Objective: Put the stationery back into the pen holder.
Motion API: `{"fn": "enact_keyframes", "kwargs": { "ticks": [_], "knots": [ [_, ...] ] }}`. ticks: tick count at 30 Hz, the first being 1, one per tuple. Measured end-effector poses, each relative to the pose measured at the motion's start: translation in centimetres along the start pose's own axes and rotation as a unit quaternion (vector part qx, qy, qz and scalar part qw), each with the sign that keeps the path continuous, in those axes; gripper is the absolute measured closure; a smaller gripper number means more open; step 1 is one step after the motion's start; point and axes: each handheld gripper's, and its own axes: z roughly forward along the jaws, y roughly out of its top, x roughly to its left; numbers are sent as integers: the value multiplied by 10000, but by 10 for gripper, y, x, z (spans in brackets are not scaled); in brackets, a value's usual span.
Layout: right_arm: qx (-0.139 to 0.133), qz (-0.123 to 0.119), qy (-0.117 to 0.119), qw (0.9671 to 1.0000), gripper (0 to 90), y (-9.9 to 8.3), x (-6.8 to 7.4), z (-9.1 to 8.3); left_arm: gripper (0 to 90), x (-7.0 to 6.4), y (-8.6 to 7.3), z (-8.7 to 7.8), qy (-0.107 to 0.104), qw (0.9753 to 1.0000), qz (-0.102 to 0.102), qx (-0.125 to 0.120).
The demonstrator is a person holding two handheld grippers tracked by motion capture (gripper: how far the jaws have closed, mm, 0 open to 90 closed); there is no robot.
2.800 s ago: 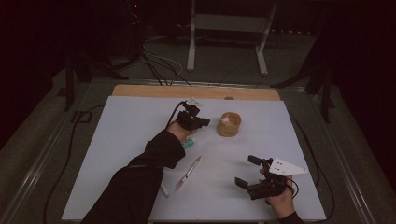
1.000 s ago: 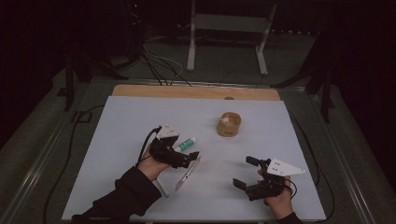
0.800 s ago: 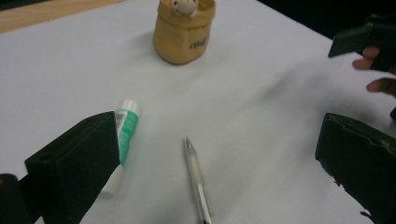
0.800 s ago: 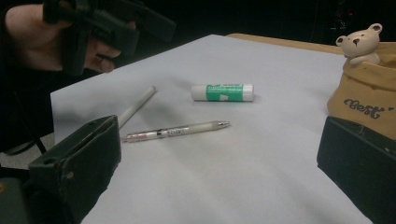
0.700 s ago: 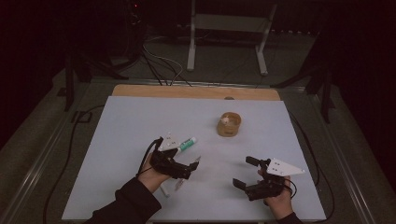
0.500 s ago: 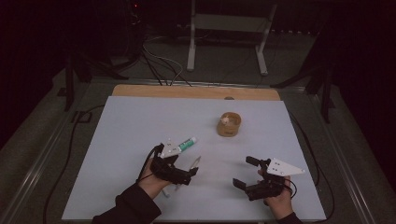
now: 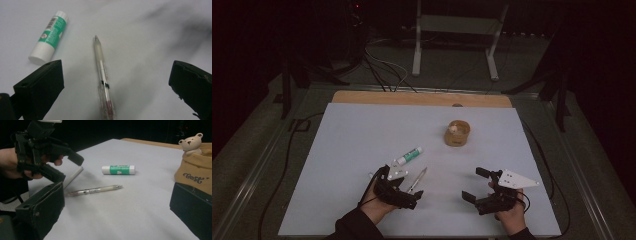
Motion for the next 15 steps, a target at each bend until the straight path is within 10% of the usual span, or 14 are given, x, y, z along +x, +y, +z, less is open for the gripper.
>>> {"fn": "enact_keyframes", "kwargs": {
  "ticks": [15],
  "knots": [
    [16,-25,-14,10000,0,0,1,0,334,-13,-11,4,142,9977,358,554]
  ]
}}
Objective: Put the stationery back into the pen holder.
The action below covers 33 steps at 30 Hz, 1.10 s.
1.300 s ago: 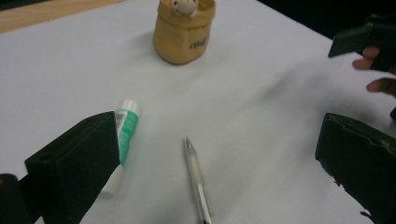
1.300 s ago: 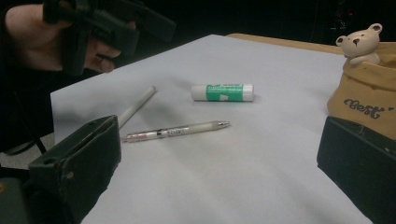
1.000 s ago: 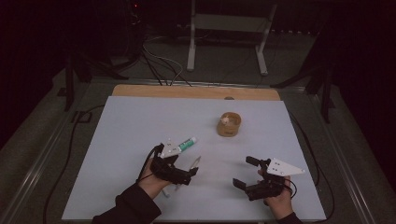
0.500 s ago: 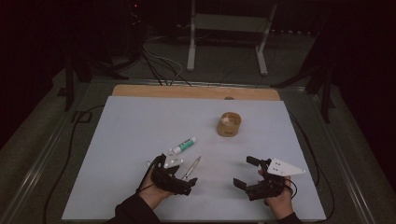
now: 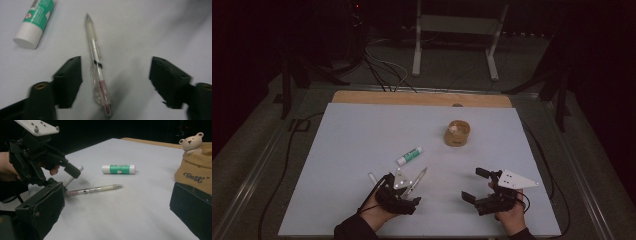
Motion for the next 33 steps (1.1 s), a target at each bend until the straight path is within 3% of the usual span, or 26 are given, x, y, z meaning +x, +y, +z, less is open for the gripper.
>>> {"fn": "enact_keyframes", "kwargs": {
  "ticks": [4,9,11,18,21,30,33],
  "knots": [
    [3,-14,6,10000,0,0,1,0,442,1,0,3,135,9998,7,175],
    [19,-22,18,10000,0,0,1,1,541,5,1,10,65,9995,-32,310],
    [20,-13,19,10000,0,0,1,0,555,6,1,12,3,9994,51,332],
    [9,-25,16,10000,0,0,1,0,615,10,2,22,152,9988,95,460],
    [11,-17,18,10000,0,0,1,0,616,11,2,26,116,9987,110,492],
    [28,-16,11,10000,0,0,1,1,745,12,6,31,71,9981,122,595],
    [39,-31,13,10000,0,0,2,2,782,16,8,31,-35,9978,85,661]
  ]
}}
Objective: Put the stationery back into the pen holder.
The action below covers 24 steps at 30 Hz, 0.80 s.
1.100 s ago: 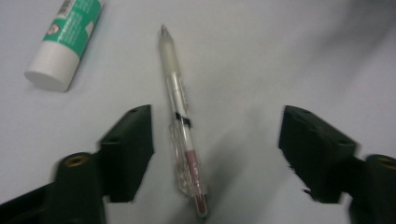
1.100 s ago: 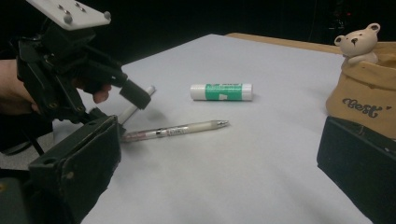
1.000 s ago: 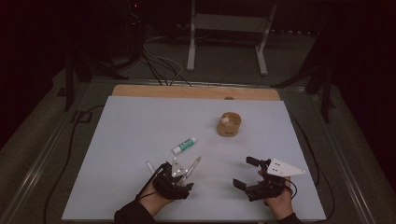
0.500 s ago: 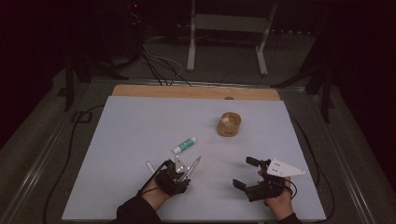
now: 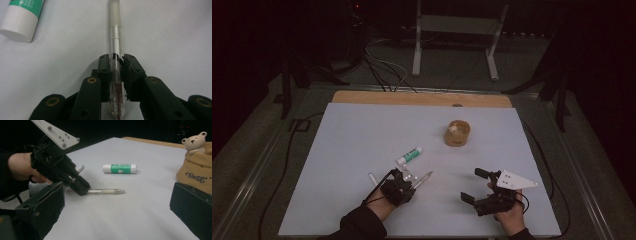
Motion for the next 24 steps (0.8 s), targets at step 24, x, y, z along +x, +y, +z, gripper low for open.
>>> {"fn": "enact_keyframes", "kwargs": {
  "ticks": [24],
  "knots": [
    [-5,35,-12,10000,0,-1,-1,0,784,7,12,-21,-534,9947,11,-875]
  ]
}}
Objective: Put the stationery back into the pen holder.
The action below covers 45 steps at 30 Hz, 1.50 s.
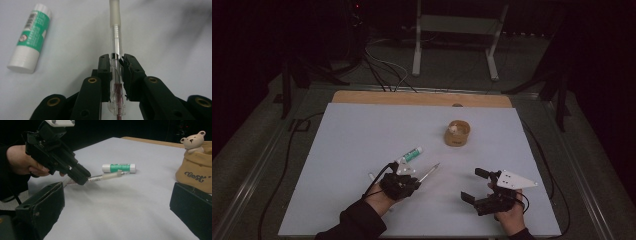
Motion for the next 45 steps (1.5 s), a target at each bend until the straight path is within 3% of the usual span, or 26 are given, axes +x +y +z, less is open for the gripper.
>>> {"fn": "enact_keyframes", "kwargs": {
  "ticks": [14,22,31,38,45],
  "knots": [
    [69,32,39,10000,0,-1,2,6,783,2,-3,-12,-48,9986,10,-527],
    [50,38,35,10000,0,-1,4,8,783,3,-7,-16,-310,9954,-25,-906],
    [41,88,-79,9999,0,2,5,8,782,7,-13,-19,-288,9926,-127,-1176],
    [-193,329,-317,9988,0,11,4,2,782,10,-19,-25,-254,9901,-152,-1374],
    [-419,60,-247,9988,0,30,11,3,781,8,-22,-28,-198,9877,-145,-1547]
  ]
}}
